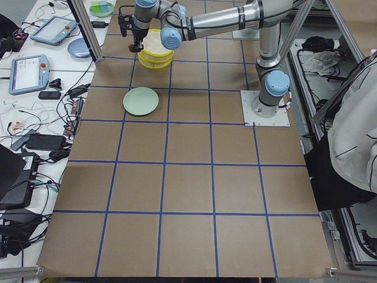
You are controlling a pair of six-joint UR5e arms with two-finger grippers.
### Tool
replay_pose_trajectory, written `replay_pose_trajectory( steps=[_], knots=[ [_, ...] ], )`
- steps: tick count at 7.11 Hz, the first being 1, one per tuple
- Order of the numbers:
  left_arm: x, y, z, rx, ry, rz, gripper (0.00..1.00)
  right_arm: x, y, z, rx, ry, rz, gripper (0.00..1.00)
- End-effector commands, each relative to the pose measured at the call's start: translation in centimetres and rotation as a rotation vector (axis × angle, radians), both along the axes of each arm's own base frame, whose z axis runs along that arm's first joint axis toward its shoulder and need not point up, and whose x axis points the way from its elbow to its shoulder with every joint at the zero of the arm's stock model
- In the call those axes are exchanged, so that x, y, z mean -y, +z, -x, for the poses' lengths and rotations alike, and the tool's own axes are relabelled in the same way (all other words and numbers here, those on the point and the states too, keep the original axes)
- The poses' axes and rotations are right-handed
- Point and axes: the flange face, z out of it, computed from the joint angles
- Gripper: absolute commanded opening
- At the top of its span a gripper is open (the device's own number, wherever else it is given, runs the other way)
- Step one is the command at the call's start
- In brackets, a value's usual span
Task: Stack buns with steamer
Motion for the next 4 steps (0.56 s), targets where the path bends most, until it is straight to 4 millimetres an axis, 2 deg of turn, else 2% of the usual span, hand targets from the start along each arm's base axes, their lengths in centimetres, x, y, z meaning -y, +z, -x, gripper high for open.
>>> replay_pose_trajectory(
  steps=[1,2,3,4],
  knots=[
    [-2.0,-2.3,7.9,-0.119,0.072,-0.107,0.0,-3.8,3.1,0.3,0.005,0.033,-0.019,1.0],
    [-2.9,-3.9,10.4,-0.21,0.132,-0.189,0.0,-3.7,2.8,0.1,0.006,0.04,-0.03,1.0],
    [-3.9,-5.3,12.7,-0.24,0.121,-0.227,0.0,-3.9,2.9,-0.1,0.006,0.043,-0.03,1.0],
    [-4.7,-7.6,14.6,-0.227,0.099,-0.271,0.09,-3.6,2.8,0.1,-0.001,0.069,-0.023,1.0]
  ],
)
